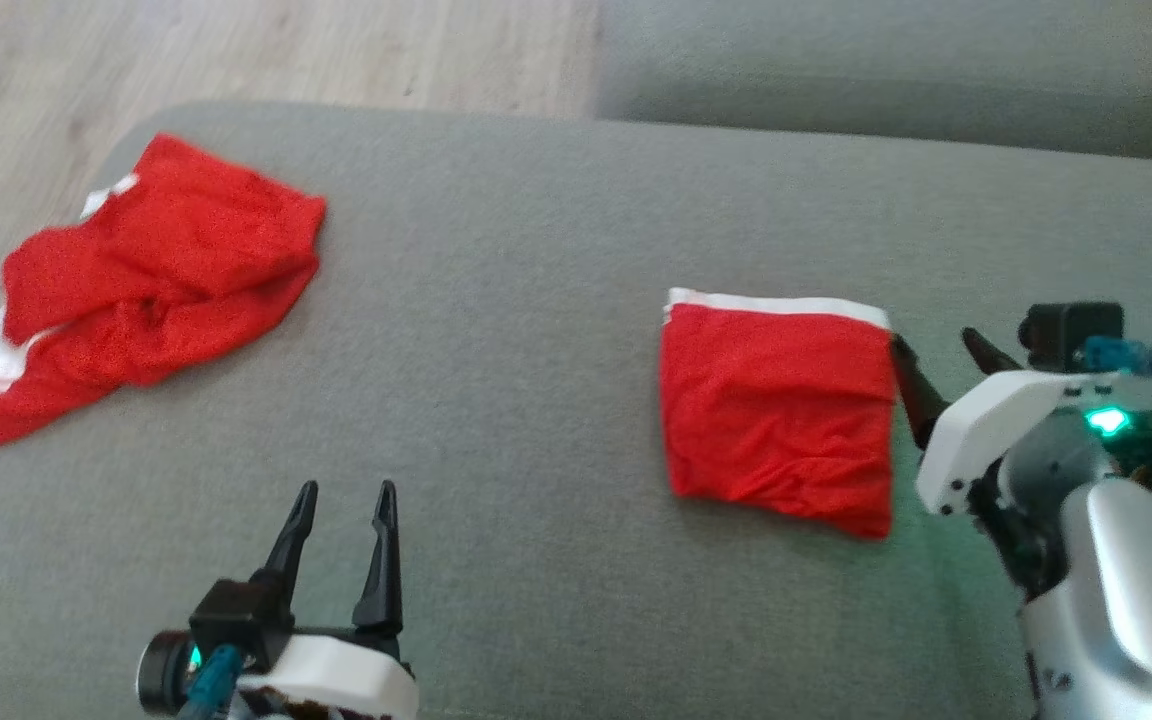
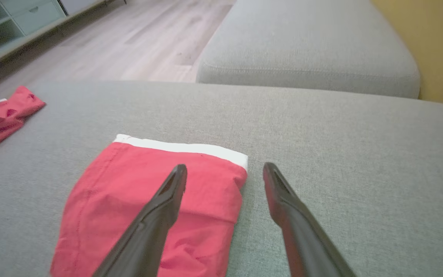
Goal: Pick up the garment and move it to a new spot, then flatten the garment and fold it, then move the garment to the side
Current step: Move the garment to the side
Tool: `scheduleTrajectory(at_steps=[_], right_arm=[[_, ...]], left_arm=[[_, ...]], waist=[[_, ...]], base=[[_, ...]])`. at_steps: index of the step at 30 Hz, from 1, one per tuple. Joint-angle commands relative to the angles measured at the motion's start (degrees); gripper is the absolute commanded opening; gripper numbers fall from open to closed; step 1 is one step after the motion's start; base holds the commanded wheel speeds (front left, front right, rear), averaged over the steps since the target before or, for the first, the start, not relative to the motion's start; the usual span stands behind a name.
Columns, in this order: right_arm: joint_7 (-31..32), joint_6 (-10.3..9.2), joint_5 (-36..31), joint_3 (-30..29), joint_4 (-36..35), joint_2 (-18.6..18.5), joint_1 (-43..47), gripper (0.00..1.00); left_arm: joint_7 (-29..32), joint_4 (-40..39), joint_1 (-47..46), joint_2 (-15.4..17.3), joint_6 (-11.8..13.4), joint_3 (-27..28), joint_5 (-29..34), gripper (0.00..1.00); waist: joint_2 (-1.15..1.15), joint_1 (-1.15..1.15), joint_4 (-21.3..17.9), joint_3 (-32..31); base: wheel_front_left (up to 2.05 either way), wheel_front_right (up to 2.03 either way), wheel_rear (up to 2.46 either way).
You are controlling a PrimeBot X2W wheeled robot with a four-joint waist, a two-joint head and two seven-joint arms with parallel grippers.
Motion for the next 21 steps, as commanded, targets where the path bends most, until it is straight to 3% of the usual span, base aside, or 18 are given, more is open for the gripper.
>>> scheduleTrajectory(at_steps=[1, 8, 14, 15, 16, 19, 21], right_arm=[[1.7, 0.37, -0.3, 0.3, 0.0, -1.5, -3.3, 1.0], [6.5, 0.37, 0.7, -3.5, 9.1, -3.9, -7.3, 1.0], [7.9, 0.37, 2.5, -3.8, 13.4, -4.1, -8.5, 1.0], [8.2, 0.37, 2.9, -3.5, 14.0, -4.0, -8.7, 0.89], [8.5, 0.37, 3.4, -3.3, 14.5, -4.0, -8.9, 0.56], [8.1, 0.37, 4.4, -2.5, 15.3, -4.2, -9.5, 0.0], [6.8, 0.37, 4.5, -2.1, 15.2, -4.5, -10.2, 0.0]], left_arm=[[-0.5, -1.7, -3.3, 0.4, 0.3, 1.5, 0.6, 1.0], [-0.8, -1.1, -4.5, -0.7, -0.1, 1.7, 1.2, 1.0], [-1.0, -0.5, -4.8, -1.0, -0.7, 2.2, 1.6, 1.0], [-1.0, -0.4, -4.8, -1.1, -0.8, 2.3, 1.7, 1.0], [-1.1, -0.3, -4.9, -1.2, -0.9, 2.4, 1.8, 1.0], [-1.1, -0.6, -5.2, -1.5, -1.1, 2.1, 2.5, 1.0], [-1.1, -1.0, -5.6, -1.6, -1.2, 1.8, 3.0, 1.0]], waist=[[0.0, -0.01, 2.9, 2.6], [0.0, -0.01, 7.7, 6.0], [0.0, -0.01, 8.9, 7.1], [0.0, -0.01, 8.9, 7.3], [0.0, -0.01, 8.8, 7.5], [0.0, -0.01, 7.9, 8.1], [0.0, -0.01, 6.6, 8.8]], base=[[0.0, 0.0, 0.0], [0.0, 0.0, 0.0], [0.0, 0.0, 0.0], [0.0, 0.0, 0.0], [0.0, 0.0, 0.0], [0.0, 0.0, 0.0], [0.0, 0.0, 0.0]])
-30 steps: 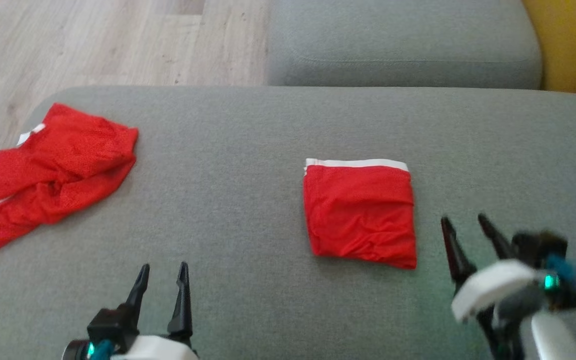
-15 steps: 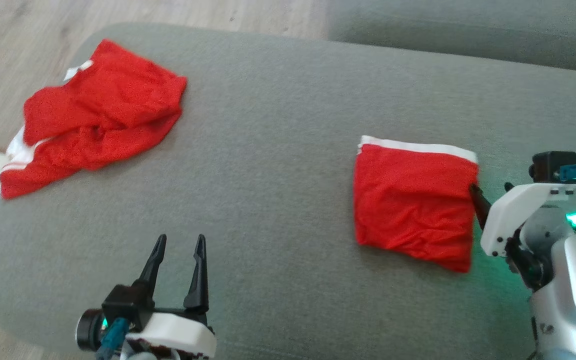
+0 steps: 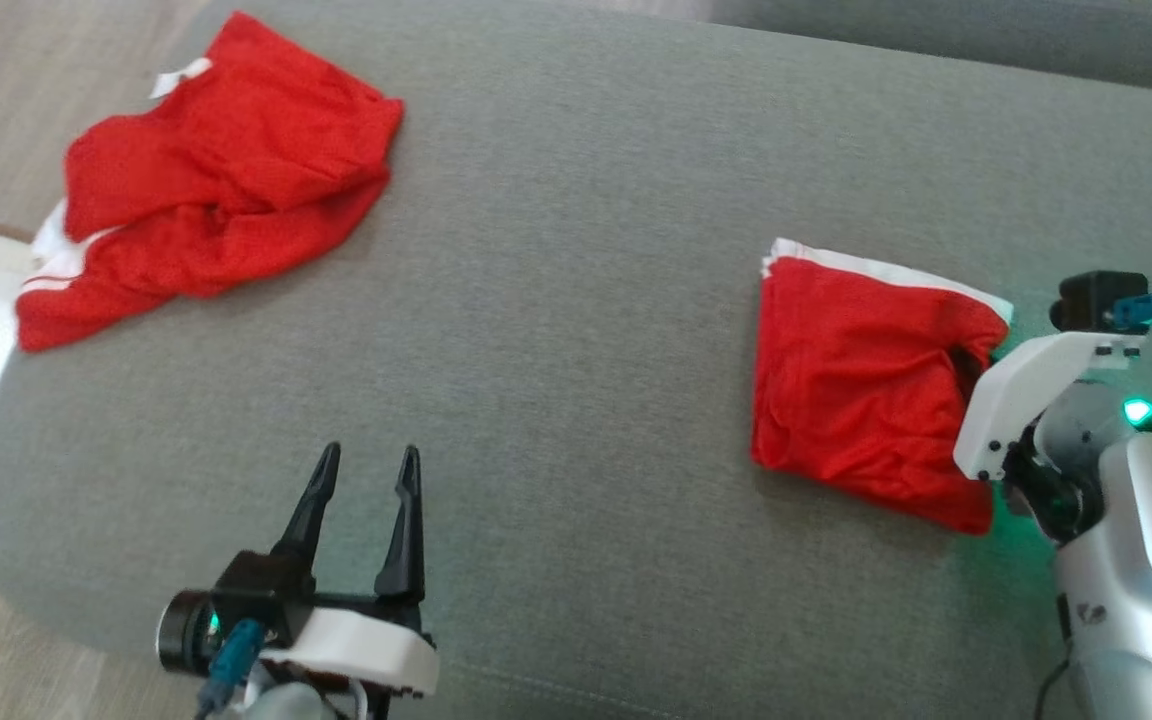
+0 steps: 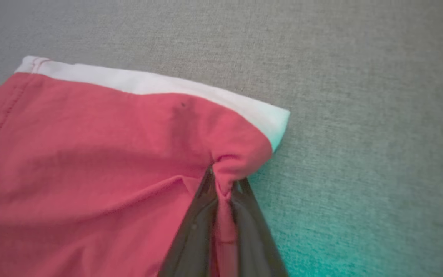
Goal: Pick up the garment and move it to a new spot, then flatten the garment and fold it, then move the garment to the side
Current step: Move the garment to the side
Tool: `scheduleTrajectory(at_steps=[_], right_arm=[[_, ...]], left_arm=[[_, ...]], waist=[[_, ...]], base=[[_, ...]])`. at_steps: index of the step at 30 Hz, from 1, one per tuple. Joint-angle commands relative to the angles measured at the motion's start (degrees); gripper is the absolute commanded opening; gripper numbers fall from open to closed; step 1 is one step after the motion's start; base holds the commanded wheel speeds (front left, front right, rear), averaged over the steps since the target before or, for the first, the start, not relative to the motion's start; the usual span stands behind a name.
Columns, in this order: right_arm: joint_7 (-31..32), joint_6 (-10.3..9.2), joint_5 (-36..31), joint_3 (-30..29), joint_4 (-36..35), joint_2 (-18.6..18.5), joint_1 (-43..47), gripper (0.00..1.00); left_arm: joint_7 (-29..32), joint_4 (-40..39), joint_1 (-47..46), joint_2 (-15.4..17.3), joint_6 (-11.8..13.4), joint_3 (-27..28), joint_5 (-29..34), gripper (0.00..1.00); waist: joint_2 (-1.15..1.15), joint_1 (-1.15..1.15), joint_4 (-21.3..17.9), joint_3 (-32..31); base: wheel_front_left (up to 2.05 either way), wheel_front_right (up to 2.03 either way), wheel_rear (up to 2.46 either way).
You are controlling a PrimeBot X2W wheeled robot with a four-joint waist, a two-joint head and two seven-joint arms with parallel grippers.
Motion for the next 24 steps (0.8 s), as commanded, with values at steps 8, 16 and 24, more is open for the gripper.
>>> scheduleTrajectory(at_steps=[8, 16, 24], right_arm=[[-4.6, 0.37, 0.5, 2.0, -3.2, -3.2, -5.0, 0.0], [-7.0, 0.37, 0.6, 0.5, -6.1, -6.3, -8.4, 0.0], [-8.8, 0.37, 0.6, -0.5, -6.3, -7.8, -11.5, 0.0]], left_arm=[[-0.4, -3.5, -6.0, 0.3, -0.9, 1.1, 2.2, 1.0], [1.9, -5.4, -11.1, 1.1, -1.6, -0.1, 4.5, 1.0], [4.3, -6.6, -14.5, 1.6, -1.8, -1.1, 5.9, 1.0]], waist=[[0.0, 0.0, -11.8, 4.5], [0.0, 0.0, -25.0, 9.7], [0.0, 0.0, -28.8, 12.9]], base=[[0.0, 0.0, 0.0], [0.0, 0.0, 0.0], [0.0, 0.0, 0.0]])
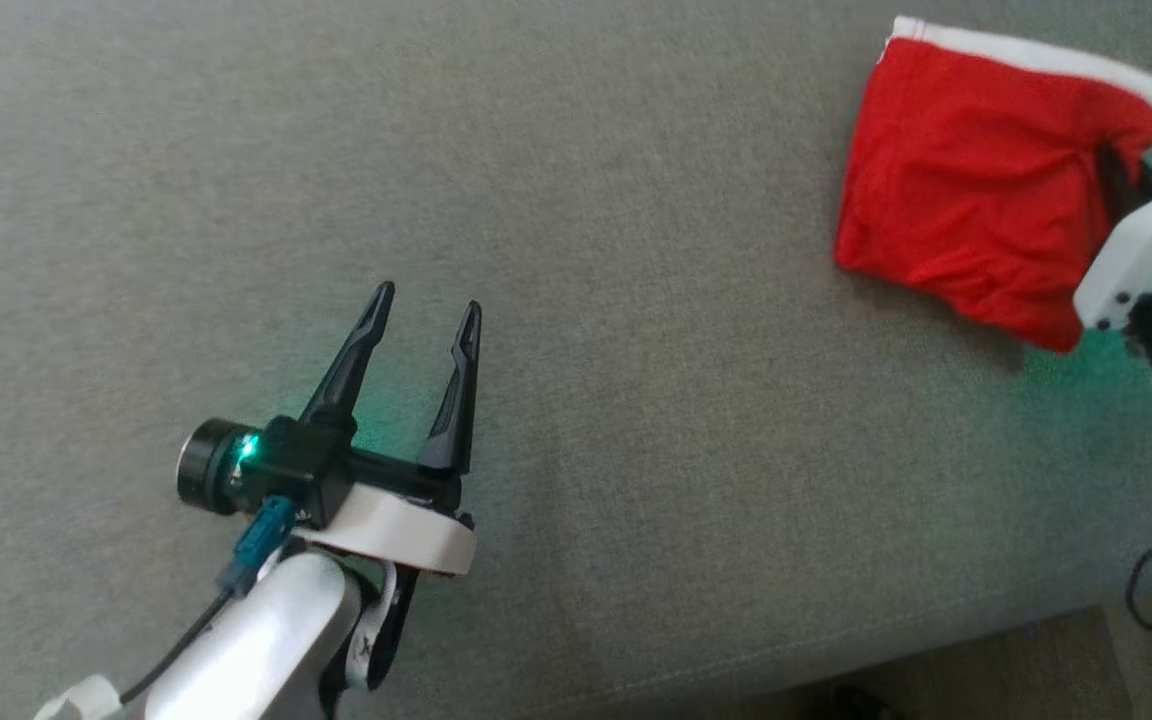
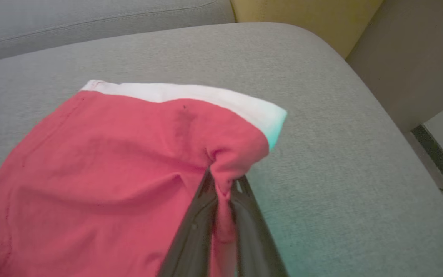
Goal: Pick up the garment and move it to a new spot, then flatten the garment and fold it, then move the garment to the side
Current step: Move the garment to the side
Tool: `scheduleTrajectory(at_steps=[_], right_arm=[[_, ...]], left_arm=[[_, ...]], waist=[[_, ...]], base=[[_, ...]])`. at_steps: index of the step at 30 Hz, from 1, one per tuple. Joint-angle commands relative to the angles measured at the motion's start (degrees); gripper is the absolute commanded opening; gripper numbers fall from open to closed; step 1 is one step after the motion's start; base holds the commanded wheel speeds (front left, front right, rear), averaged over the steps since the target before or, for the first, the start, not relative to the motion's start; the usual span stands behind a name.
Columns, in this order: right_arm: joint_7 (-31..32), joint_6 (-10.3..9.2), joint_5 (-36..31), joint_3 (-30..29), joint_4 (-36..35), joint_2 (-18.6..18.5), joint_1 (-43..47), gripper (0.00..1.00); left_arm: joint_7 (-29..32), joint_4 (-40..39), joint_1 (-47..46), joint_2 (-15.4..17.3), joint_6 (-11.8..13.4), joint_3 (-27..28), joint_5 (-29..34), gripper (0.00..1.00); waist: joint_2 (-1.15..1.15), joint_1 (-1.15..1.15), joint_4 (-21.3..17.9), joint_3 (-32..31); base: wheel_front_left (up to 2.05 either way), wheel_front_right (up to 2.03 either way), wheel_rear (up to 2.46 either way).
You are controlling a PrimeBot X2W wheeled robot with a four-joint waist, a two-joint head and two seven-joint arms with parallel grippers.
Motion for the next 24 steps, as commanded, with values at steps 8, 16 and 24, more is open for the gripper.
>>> scheduleTrajectory(at_steps=[8, 16, 24], right_arm=[[1.0, 0.37, -3.3, -0.5, 1.0, -7.3, -8.7, 0.0], [2.2, 0.37, -9.5, -4.0, 5.6, -14.9, -14.1, 0.0], [1.2, 0.37, -14.7, -5.7, 8.1, -15.3, -15.8, 1.0]], left_arm=[[0.7, -2.4, -1.8, 2.1, 1.2, 2.3, 0.6, 1.0], [-0.4, -2.4, -1.2, 1.5, 1.7, 2.5, 0.2, 1.0], [-1.1, -1.9, -1.1, 1.1, 1.8, 2.6, 0.0, 1.0]], waist=[[0.0, -0.01, 3.3, 4.9], [0.0, -0.01, 9.2, 7.2], [0.0, -0.01, 10.4, 7.2]], base=[[0.0, 0.0, 0.0], [0.0, 0.0, 0.0], [0.0, 0.0, 0.0]])
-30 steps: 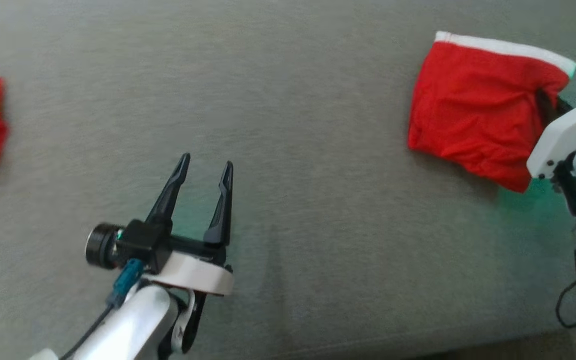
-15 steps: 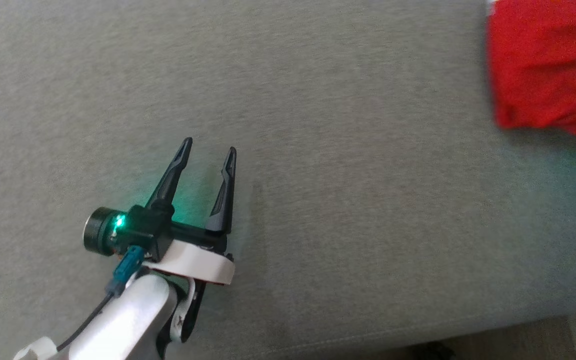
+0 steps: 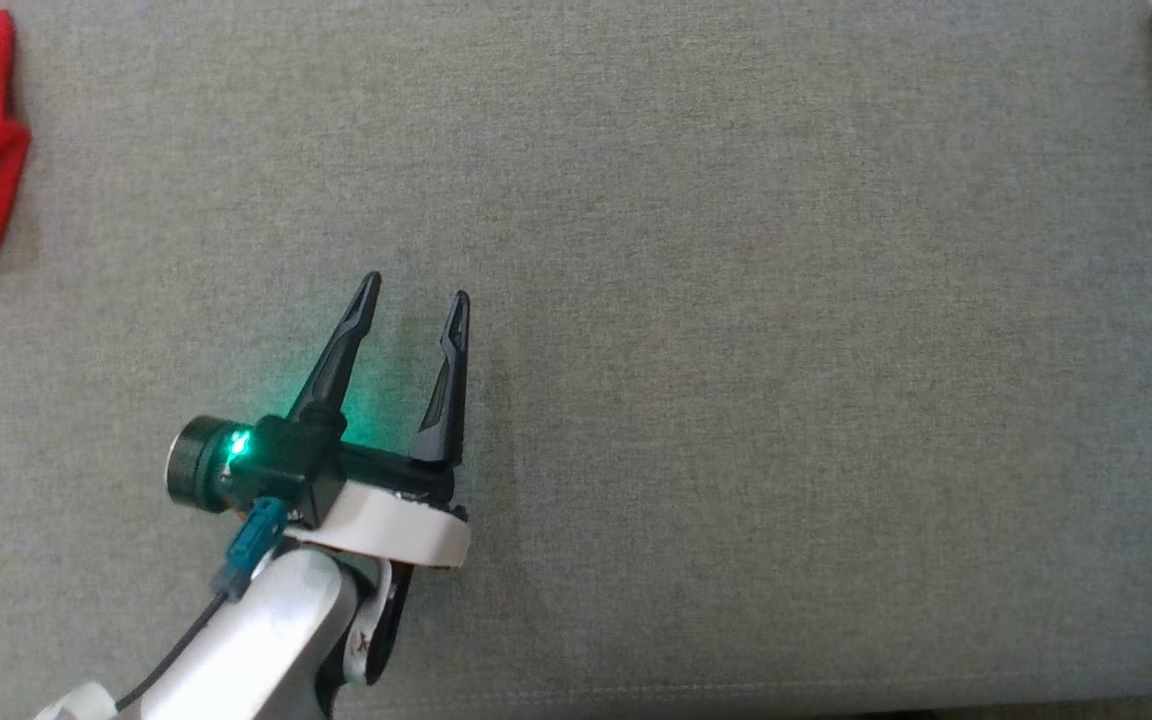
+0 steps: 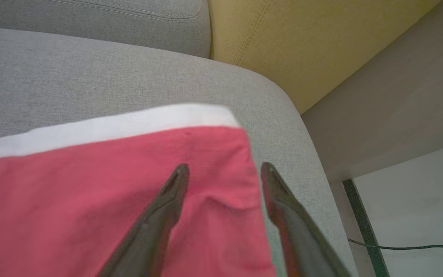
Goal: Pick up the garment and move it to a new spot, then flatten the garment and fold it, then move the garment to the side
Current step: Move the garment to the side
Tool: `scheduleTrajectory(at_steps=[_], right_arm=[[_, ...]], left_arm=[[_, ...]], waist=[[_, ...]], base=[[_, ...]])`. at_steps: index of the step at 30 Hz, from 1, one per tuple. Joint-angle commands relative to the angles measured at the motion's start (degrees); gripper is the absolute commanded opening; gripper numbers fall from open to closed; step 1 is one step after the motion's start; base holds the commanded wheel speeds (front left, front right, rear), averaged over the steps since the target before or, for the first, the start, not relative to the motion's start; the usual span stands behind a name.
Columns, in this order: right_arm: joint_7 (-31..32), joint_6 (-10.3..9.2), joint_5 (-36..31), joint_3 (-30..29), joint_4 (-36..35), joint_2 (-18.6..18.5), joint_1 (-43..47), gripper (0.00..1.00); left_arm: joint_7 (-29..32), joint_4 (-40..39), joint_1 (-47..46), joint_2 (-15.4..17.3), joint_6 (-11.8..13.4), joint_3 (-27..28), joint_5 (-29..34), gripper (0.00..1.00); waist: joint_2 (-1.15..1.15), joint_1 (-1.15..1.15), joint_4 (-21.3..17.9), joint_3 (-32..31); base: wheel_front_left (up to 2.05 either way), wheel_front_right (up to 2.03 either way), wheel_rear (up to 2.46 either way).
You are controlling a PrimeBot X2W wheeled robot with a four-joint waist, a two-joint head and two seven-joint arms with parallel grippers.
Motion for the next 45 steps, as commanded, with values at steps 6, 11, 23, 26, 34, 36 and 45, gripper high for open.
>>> scheduleTrajectory(at_steps=[6, 11, 23, 26, 34, 36, 45], right_arm=[[-1.6, 0.37, -0.3, -0.6, -2.7, 0.4, -0.4, 1.0], [-4.0, 0.37, 1.2, 0.2, -5.2, 2.6, 0.2, 1.0], [-15.0, 0.37, 3.5, 6.2, -10.9, 10.5, 8.5, 1.0], [-17.4, 0.37, 4.6, 8.0, -12.4, 13.2, 12.0, 1.0], [-23.4, 0.37, 4.8, 9.6, -17.5, 20.5, 23.7, 1.0], [-24.5, 0.37, 5.3, 9.1, -19.0, 22.4, 27.7, 1.0], [-27.9, 0.37, 6.9, 6.8, -26.9, 25.0, 47.1, 1.0]], left_arm=[[-0.8, -1.1, -0.7, 0.8, 0.2, 2.3, -0.2, 1.0], [-1.1, -0.4, -0.6, 0.6, -0.1, 2.4, -0.6, 1.0], [-3.4, 4.1, 2.8, 2.0, -1.0, 7.3, -4.3, 1.0], [-3.7, 5.4, 5.2, 2.9, -0.8, 9.2, -5.5, 1.0], [-4.0, 7.6, 12.1, 4.0, -0.8, 11.7, -8.1, 1.0], [-4.1, 7.9, 14.0, 4.2, -1.0, 12.0, -8.6, 1.0], [-4.2, 7.5, 19.8, 2.9, -1.4, 11.2, -9.4, 1.0]], waist=[[0.0, 0.0, -1.0, -1.5], [0.0, 0.0, -1.1, -4.4], [0.0, 0.0, 2.1, -17.1], [0.0, 0.0, 3.0, -19.8], [0.0, 0.0, 4.6, -25.8], [0.0, 0.0, 5.0, -27.3], [0.0, 0.0, 6.4, -31.4]], base=[[0.0, 0.0, 0.0], [0.0, 0.0, 0.0], [0.0, 0.0, 0.0], [0.0, 0.0, 0.0], [0.0, 0.0, 0.0], [0.0, 0.0, 0.0], [0.0, 0.0, 0.0]])
